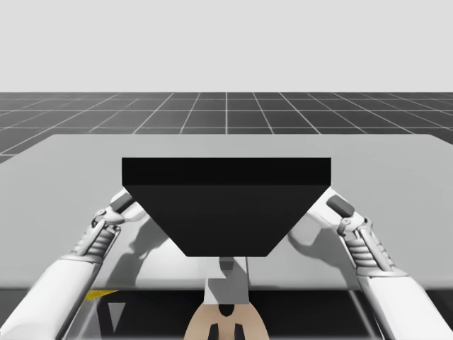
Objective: Reach around the screen and pick up the object behind it.
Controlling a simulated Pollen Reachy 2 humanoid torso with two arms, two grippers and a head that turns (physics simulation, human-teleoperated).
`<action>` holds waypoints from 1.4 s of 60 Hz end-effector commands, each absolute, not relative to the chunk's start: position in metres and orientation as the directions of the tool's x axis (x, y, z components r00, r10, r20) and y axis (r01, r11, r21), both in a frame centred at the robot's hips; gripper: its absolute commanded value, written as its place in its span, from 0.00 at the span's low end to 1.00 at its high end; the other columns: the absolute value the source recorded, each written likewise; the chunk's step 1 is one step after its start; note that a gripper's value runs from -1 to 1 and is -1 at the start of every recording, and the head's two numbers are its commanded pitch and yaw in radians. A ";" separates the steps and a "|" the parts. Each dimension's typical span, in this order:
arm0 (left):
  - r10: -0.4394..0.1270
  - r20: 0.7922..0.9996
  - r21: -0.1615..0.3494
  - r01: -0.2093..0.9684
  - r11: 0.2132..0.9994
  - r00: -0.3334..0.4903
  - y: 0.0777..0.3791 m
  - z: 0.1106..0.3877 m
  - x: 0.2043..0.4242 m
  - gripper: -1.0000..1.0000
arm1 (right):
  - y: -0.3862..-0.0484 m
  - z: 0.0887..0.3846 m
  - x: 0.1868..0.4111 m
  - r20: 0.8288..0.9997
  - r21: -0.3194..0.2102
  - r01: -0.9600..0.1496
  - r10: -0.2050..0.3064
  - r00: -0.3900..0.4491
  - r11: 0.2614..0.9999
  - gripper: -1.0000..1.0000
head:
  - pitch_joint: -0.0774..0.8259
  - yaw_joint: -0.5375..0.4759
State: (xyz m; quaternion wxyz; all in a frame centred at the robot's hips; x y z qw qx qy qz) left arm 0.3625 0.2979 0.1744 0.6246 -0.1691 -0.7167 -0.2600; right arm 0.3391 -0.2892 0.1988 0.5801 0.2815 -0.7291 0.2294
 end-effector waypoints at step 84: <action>-0.310 0.948 0.228 0.823 0.520 -0.066 0.271 0.147 0.335 0.00 | -0.295 0.151 0.323 0.992 -0.020 -0.718 0.101 0.071 0.696 0.00 | 0.21 0.35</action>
